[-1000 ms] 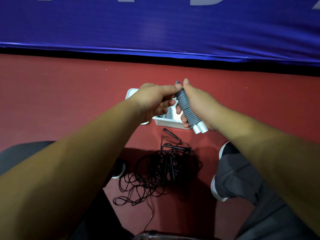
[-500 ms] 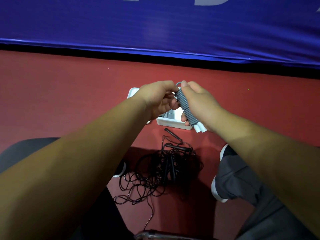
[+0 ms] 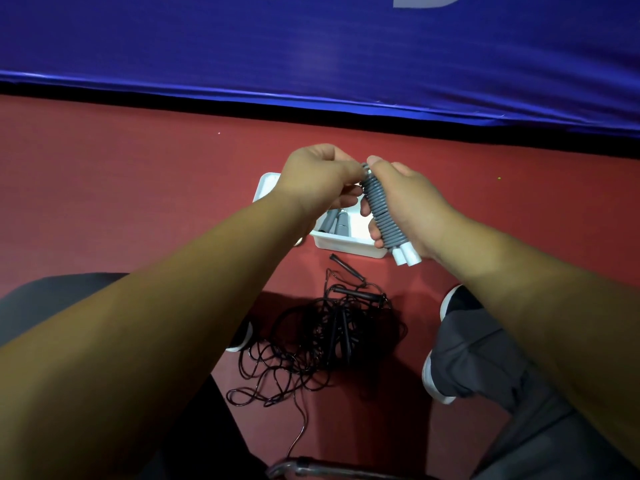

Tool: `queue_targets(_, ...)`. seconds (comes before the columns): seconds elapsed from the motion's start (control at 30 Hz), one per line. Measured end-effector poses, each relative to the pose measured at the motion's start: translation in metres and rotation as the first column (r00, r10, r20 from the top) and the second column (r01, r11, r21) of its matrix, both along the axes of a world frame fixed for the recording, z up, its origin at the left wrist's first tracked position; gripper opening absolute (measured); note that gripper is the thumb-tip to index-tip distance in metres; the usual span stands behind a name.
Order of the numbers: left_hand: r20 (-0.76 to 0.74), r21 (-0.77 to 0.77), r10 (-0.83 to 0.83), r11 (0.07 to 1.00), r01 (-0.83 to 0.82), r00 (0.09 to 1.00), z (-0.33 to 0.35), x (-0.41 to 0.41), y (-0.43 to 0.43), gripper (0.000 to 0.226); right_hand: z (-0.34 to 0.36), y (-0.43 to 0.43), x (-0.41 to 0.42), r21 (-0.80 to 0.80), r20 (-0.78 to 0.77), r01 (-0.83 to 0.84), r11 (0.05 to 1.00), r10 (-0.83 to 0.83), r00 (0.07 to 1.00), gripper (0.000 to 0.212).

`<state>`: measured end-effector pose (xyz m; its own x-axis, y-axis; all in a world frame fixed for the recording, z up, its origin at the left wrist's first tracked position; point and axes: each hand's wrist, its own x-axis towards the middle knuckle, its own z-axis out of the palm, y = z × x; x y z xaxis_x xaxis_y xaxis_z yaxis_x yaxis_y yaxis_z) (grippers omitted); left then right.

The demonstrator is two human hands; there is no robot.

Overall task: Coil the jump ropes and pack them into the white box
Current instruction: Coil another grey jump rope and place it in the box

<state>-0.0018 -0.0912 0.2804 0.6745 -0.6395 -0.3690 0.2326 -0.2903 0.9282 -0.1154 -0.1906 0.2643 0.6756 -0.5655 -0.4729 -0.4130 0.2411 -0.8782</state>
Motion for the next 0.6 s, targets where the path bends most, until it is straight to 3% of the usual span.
queue_targets(0.07, 0.017, -0.027, -0.026, 0.999, 0.026, 1.000, 0.002, 0.000, 0.002, 0.000, 0.001, -0.002, 0.000, 0.057, -0.008, 0.010, 0.998, -0.010, 1.000, 0.042)
queue_targets(0.27, -0.018, -0.092, -0.060, 0.994, 0.058, 0.998, -0.001, 0.003, 0.008, 0.010, 0.010, -0.009, -0.003, 0.256, -0.016, -0.019, 0.967, 0.024, 1.000, 0.049)
queue_targets(0.6, -0.148, -0.070, -0.169, 0.985, 0.160, 0.974, 0.004, 0.016, 0.011, 0.014, 0.009, -0.016, -0.007, 0.390, 0.047, -0.160, 0.907, 0.154, 0.987, 0.050)
